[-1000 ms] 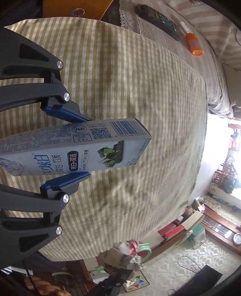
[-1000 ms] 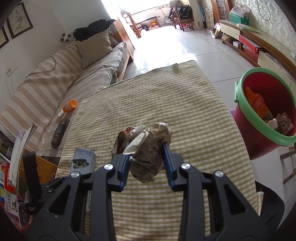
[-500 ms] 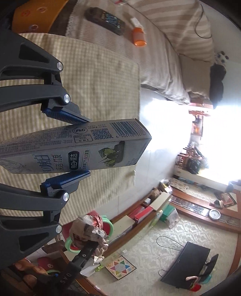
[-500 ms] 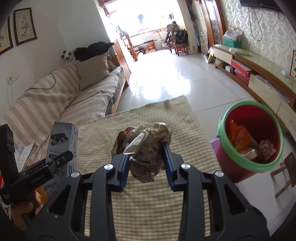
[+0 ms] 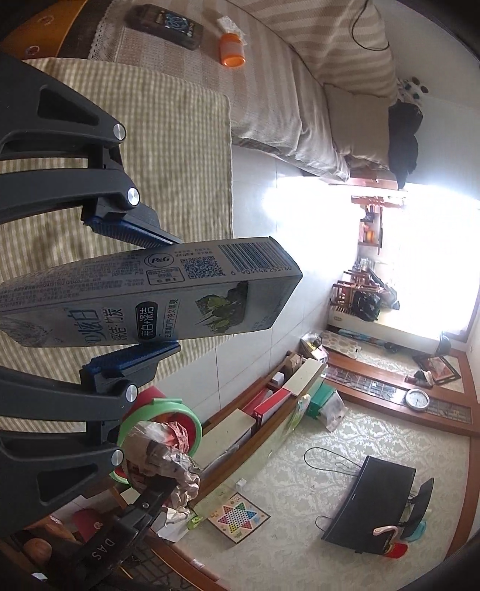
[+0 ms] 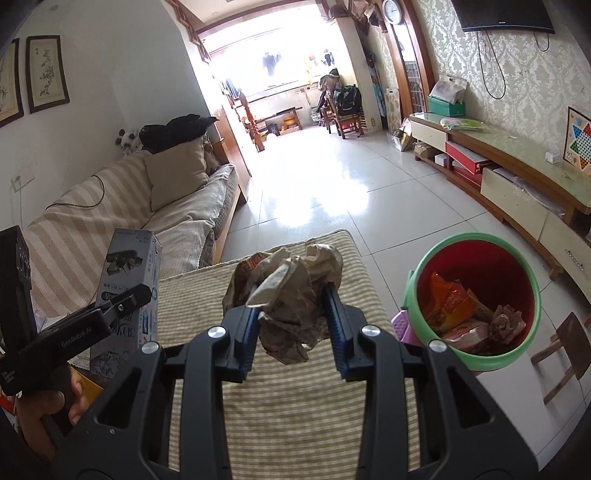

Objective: Collect trash
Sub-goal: 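Carry the toothpaste box and crumpled paper over the red bucket with both tools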

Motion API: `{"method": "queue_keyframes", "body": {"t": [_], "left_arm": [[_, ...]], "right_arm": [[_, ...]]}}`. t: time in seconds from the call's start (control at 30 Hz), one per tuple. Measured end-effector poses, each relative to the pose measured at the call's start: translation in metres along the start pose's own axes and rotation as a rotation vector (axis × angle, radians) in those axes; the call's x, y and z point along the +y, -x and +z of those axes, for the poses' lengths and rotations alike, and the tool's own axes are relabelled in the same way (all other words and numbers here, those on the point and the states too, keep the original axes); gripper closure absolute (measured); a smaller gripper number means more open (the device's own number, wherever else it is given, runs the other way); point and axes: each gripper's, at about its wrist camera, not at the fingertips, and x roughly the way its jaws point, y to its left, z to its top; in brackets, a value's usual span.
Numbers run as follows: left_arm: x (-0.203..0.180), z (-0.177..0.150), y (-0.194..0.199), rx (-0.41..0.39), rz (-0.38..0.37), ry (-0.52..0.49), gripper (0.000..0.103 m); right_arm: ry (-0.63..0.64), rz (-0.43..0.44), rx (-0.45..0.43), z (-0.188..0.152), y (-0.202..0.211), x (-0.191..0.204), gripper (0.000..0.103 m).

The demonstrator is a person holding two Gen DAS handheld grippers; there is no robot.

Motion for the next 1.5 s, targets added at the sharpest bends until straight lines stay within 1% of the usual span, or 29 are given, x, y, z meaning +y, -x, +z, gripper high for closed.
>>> {"method": "queue_keyframes", "body": {"t": [0.33,0.6,1.1,1.27,1.5], "left_arm": [[-0.026,0.008,-0.008,0.000,-0.027,-0.047,0.056],[-0.038,0.005,-0.018,0.018,-0.047,-0.084,0.056],[-0.056,0.001,-0.042,0.066,-0.071,-0.117,0.055],[-0.065,0.004,-0.051,0.079,-0.078,-0.134,0.055],[-0.091,0.009,-0.064,0.089,-0.110,-0.171,0.055]], "right_arm": [[-0.020,-0.030,-0.027,0.005,0.009,-0.016,0.070],[-0.033,-0.063,-0.038,0.004,0.014,-0.024,0.070],[-0.054,-0.124,-0.039,0.009,0.015,-0.059,0.070],[-0.074,-0.138,-0.040,0.009,0.017,-0.074,0.070],[-0.111,-0.158,-0.057,0.008,0.022,-0.094,0.070]]}}
